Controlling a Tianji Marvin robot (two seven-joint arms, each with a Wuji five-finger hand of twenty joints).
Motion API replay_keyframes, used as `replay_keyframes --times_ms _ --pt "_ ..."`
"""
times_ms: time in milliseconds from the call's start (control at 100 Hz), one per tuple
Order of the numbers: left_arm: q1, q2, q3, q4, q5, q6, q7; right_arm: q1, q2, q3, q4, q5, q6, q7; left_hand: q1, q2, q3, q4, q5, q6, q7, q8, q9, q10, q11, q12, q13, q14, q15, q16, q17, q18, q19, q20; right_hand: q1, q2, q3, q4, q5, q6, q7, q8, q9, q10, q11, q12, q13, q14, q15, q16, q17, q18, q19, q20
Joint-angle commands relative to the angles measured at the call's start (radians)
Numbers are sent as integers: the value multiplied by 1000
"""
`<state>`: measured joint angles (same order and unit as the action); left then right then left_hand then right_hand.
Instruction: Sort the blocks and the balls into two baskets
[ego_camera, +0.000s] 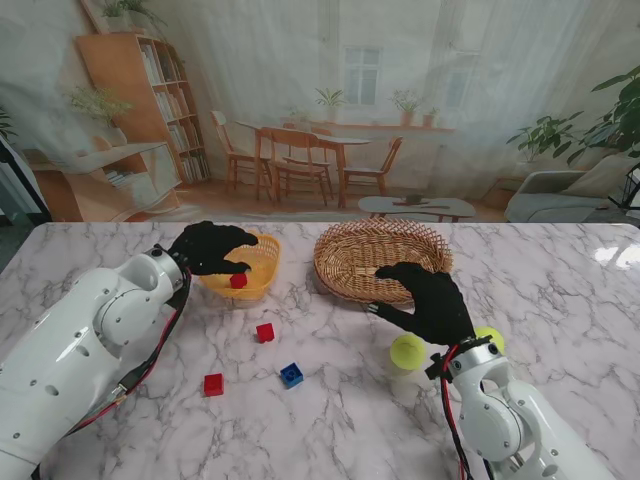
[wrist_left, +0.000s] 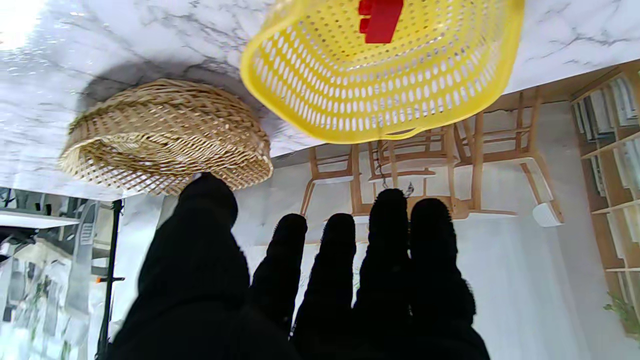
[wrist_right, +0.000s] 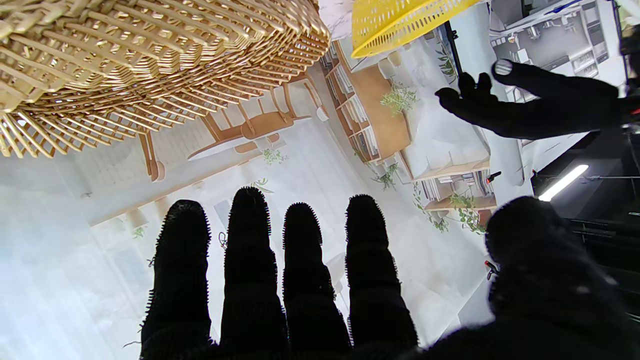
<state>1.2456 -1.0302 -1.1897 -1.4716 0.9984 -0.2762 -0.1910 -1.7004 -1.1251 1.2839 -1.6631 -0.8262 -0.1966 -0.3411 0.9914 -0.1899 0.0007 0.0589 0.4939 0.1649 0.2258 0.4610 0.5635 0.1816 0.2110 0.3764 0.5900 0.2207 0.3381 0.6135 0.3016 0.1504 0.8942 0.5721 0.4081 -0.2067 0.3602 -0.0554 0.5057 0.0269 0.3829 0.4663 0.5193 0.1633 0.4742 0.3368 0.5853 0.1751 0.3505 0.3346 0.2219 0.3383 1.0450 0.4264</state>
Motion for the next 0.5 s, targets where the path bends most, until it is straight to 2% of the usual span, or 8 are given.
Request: replay_keyframes --times_ms 0,190,490 --pt "25 8 -4 -27 -19 -14 -34 -7 -2 2 -3 -4 2 -5 -22 36 -11 -35 34 20 -18 2 36 32 -26 -21 15 40 -23 -23 15 18 -16 -22 9 35 -10 24 1 -21 -10 6 4 -1 -13 6 19 8 -46 15 -15 20 -9 13" --pt "85 16 -25 -75 9 -82 -46 -11 -2 6 -7 -4 4 -9 -38 19 -11 -38 49 51 -25 -2 65 38 -23 -20 39 38 8 -15 37 12 12 -24 9 35 -10 24 1 -21 -10 6 4 -1 -14 6 20 9 -46 15 -15 19 -10 13" --pt "108 20 26 -84 -4 -103 -64 -15 -3 9 -12 -3 10 -10 -41 22 -8 -38 48 50 -35 -5 62 35 -20 -12 32 37 16 -8 31 8 23 -30 10 35 -10 24 1 -20 -10 6 6 -1 -14 7 20 8 -47 15 -16 20 -10 13"
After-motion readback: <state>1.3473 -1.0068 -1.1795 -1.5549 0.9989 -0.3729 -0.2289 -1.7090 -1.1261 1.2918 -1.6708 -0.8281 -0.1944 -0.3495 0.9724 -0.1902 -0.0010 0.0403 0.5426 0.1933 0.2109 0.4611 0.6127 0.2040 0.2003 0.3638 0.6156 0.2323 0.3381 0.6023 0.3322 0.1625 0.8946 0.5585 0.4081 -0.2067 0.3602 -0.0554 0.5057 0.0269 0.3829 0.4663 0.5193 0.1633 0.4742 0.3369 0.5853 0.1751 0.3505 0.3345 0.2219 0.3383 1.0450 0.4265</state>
